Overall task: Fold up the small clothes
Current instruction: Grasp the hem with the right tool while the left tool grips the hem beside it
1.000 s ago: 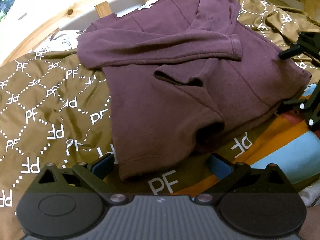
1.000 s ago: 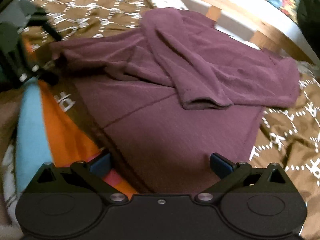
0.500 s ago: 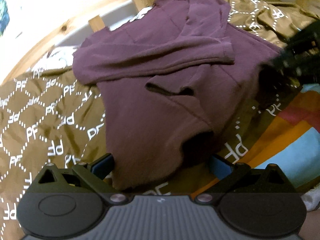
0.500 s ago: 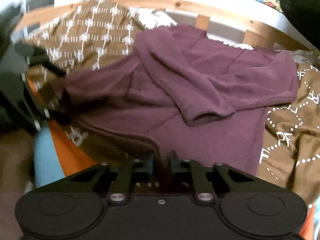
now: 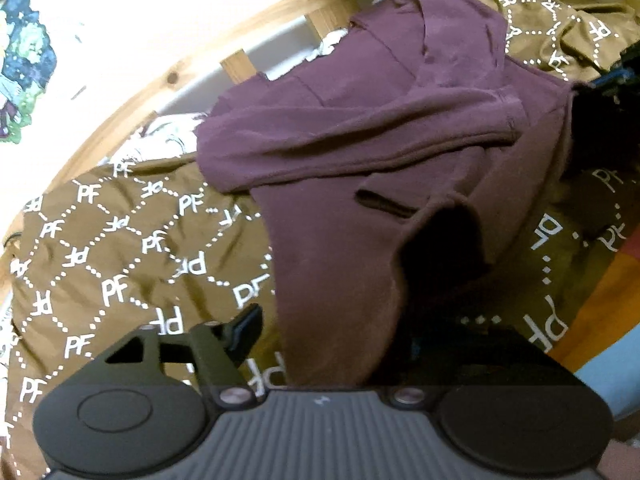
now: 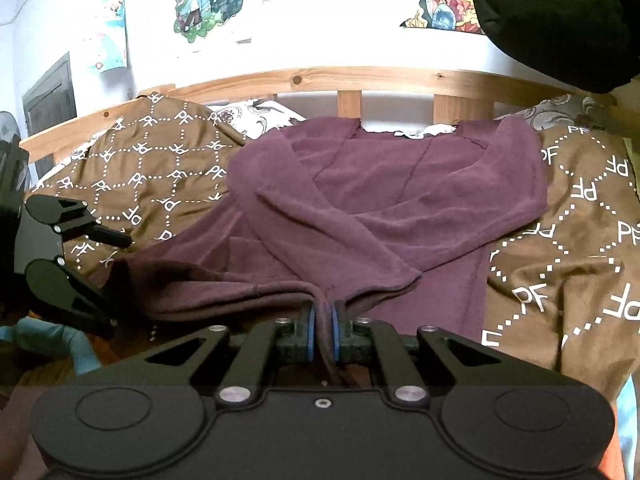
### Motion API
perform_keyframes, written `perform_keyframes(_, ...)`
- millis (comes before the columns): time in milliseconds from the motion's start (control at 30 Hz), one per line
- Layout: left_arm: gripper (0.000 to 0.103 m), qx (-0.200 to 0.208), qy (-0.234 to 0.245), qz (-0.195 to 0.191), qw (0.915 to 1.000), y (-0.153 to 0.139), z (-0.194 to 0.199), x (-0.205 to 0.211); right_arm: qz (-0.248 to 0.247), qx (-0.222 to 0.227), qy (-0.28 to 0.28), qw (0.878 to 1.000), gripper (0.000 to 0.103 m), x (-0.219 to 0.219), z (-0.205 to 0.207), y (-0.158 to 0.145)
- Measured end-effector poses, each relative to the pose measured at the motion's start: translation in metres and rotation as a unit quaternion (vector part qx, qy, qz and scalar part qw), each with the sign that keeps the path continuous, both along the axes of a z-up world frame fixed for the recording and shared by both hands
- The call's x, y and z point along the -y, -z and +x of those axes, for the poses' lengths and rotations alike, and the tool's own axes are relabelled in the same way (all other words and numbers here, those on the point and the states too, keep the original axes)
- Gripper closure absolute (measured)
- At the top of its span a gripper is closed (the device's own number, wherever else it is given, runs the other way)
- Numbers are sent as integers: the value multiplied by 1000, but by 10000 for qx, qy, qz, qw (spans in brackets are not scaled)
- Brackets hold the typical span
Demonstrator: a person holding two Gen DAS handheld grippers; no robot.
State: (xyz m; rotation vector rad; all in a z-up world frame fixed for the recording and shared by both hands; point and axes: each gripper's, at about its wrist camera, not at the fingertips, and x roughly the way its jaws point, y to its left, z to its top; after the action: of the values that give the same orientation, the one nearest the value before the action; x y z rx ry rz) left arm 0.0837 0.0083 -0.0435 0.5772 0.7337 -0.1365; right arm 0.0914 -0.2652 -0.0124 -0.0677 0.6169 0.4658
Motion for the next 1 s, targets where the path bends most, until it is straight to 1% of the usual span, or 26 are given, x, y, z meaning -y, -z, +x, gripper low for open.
perform_keyframes(33,48,35,36,42,10000,-1,-2,0,-32,-38,-14,10000,95,0,0,1)
perform_keyframes(100,83,89,166,73,9998,-4,-8,1,-143,-171,-52,9997,93,-3,-2,5)
perform_keyframes(133,89,143,238,53,9996,-6,-12,2,-272,-253,-77,9993,87,-5,-3,8)
perform_keyframes(167,93,209,281,25,9994,-8,-15,2,-449,-312,-116,9984,78,-7,-4,12)
perform_keyframes(233,97,391,321,-17,9987,-13,-20,3,-864,-377,-264,9952,69,-13,-10,20)
perform_keyframes(300,98,497,291,-59,9983,-18,-21,3,-1226,-410,-430,9907,63,-19,-18,27)
perform_keyframes(367,98,528,217,-147,9983,-22,-20,1,-1582,-423,-516,9851,49,-26,-23,30)
perform_keyframes(433,98,579,113,-253,9979,-27,-18,-2,-1963,-444,-519,9782,41,-30,-24,35)
perform_keyframes(500,99,663,50,-374,9971,-33,-19,-5,-2140,-525,-462,9743,40,-30,-24,38)
perform_keyframes(533,99,698,46,-425,9966,-35,-18,-7,-2192,-536,-437,9732,40,-29,-24,38)
perform_keyframes(567,99,734,57,-472,9962,-38,-20,-8,-2263,-511,-431,9718,50,-28,-25,38)
perform_keyframes(600,99,779,80,-518,9956,-41,-23,-8,-2349,-424,-445,9701,65,-28,-27,38)
perform_keyframes(633,99,828,88,-537,9951,-44,-26,-9,-2413,-323,-499,9686,100,-28,-29,36)
perform_keyframes(667,99,872,90,-555,9946,-47,-30,-9,-2467,-206,-491,9676,98,-28,-33,34)
perform_keyframes(767,99,935,60,-718,9930,-58,-42,-11,-2487,169,-453,9674,98,-22,-45,18)
perform_keyframes(833,99,970,61,-813,9919,-65,-53,-13,-2402,278,-389,9696,99,-15,-54,6)
perform_keyframes(1000,100,1077,243,-793,9907,-85,-87,-15,-2140,425,-301,9754,99,-6,-77,-31)
